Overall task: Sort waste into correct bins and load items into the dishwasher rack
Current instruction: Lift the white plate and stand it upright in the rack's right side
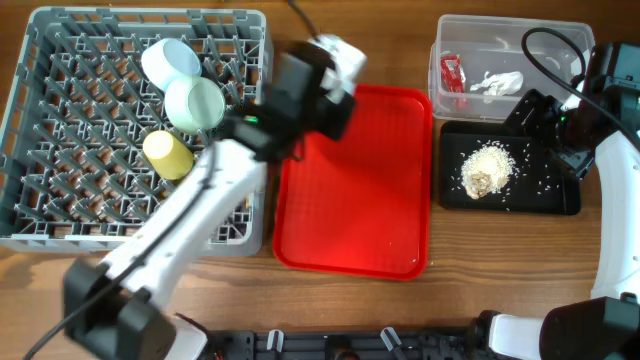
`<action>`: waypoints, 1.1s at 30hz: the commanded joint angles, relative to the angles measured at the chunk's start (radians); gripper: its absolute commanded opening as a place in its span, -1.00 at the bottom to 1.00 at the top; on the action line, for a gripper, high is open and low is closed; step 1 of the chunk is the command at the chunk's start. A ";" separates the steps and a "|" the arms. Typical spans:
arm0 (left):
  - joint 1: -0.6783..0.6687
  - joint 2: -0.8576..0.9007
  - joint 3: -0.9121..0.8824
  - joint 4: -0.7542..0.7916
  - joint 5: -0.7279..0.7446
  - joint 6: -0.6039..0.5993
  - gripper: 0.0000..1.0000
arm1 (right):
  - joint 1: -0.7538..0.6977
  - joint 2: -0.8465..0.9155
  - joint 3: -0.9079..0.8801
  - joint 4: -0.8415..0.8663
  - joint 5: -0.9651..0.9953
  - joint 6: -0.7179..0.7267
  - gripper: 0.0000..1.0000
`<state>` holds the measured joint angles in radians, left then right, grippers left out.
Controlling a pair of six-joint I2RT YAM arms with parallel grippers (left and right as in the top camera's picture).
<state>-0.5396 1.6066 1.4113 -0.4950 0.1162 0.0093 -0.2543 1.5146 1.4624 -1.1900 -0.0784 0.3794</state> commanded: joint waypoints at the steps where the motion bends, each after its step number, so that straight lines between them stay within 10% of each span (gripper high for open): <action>1: 0.134 -0.075 0.018 0.022 0.172 -0.053 -0.92 | -0.001 0.000 0.005 -0.001 -0.012 -0.014 1.00; 17: 0.530 0.024 0.018 0.066 0.844 -0.237 -0.92 | -0.001 0.000 0.005 -0.001 -0.012 -0.014 0.99; 27: 0.590 0.157 0.018 0.066 0.750 -0.253 -0.91 | -0.001 0.000 0.005 -0.002 -0.012 -0.014 0.99; 33: 0.636 0.148 0.018 0.076 0.701 -0.253 0.68 | -0.001 0.000 0.005 -0.001 -0.011 -0.014 0.99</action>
<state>0.0669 1.7630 1.4132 -0.4286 0.8448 -0.2375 -0.2543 1.5146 1.4624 -1.1900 -0.0784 0.3794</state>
